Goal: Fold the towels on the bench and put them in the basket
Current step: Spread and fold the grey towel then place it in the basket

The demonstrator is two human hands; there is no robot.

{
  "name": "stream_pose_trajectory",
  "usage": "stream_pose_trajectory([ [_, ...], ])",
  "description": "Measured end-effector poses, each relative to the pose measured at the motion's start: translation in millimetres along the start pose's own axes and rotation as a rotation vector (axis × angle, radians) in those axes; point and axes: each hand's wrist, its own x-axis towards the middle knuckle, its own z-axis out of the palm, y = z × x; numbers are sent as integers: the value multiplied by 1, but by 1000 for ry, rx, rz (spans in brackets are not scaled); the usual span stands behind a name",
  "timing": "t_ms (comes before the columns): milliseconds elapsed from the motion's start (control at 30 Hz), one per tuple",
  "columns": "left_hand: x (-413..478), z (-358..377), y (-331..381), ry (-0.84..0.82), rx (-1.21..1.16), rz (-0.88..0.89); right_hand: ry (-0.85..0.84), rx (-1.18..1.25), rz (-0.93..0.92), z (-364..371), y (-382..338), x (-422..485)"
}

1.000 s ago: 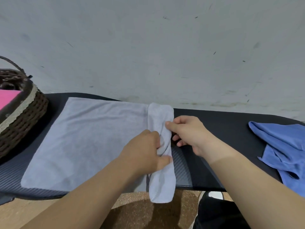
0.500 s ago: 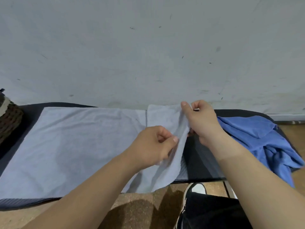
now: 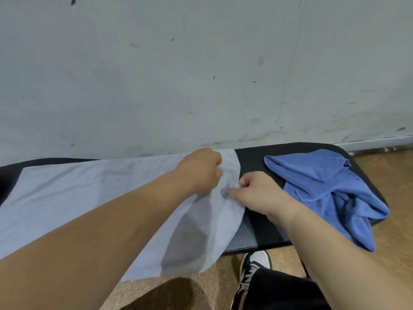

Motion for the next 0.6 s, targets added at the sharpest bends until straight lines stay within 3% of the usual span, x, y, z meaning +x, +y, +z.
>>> stream_pose_trajectory([
  [100,3,8,4,-85,74,26,-197,419,80,4,-13,-6],
  [167,2,11,-3,-60,20,7,-338,468,133,4,-12,-10],
  [367,-9,10,-12,-67,-69,-1,-567,123,230,-19,-2,-26],
  [500,-22,17,-11,-25,-45,52,-492,-233,309,-36,7,-39],
  [600,-43,27,-6,199,-101,85,-396,-380,348,-41,18,-38],
])
